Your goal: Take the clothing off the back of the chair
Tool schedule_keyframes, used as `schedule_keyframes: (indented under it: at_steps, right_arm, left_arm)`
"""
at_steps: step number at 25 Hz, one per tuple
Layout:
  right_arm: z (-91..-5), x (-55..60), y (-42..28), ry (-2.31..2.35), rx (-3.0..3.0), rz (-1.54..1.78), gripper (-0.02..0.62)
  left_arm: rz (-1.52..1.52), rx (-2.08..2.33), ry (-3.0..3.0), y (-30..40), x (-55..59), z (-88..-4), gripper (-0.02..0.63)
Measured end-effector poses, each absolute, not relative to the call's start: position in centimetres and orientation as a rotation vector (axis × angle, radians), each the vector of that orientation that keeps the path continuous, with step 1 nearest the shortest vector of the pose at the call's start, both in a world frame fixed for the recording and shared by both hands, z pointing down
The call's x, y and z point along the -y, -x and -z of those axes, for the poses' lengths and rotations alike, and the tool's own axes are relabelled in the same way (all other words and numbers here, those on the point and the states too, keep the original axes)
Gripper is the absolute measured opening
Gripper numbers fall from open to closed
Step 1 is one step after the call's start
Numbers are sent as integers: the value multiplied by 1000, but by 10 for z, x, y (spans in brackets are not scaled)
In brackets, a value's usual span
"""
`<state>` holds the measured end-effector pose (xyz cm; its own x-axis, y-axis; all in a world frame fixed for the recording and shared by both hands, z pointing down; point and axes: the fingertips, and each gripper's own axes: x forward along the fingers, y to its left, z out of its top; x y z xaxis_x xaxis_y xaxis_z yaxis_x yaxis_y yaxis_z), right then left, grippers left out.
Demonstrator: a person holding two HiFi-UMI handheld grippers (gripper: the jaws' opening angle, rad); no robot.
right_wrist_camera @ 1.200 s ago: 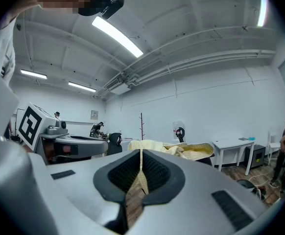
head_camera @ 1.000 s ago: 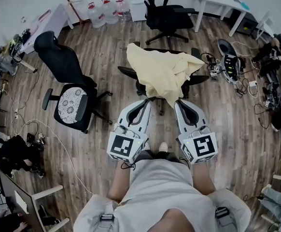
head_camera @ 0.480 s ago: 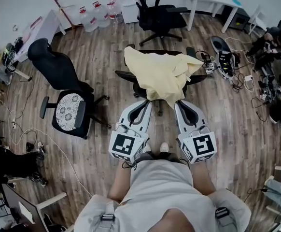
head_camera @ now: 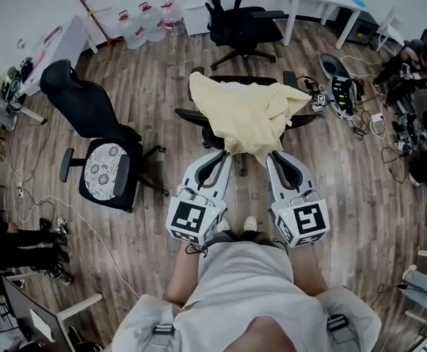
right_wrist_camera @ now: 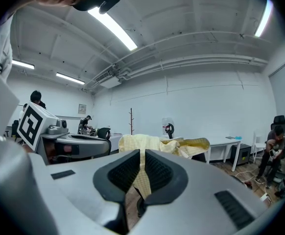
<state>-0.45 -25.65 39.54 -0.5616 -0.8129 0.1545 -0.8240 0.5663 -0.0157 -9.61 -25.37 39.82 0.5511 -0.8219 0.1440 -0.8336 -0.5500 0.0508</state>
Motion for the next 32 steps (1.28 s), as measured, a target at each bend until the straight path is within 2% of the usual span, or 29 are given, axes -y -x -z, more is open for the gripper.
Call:
schedule_keyframes:
  at_steps: [11,17,24,32]
  right_arm:
    - [-400,263,3,-1393,2650,-141,25]
    - [-400,264,2,-1396,2643,-138,31]
    - [-407,266,-1,-1397,2633,-143,97]
    - [-409,268,-7,-1408,2620,-155,124]
  left_arm:
    - [-197,1431,-2652,95,262,-405,22]
    - [-205,1427,-2655,96,264,-405,61]
    - [-212,1431,-2645,95,266,-410,83]
    - [-221,1433,-2637,93,268,-411,107]
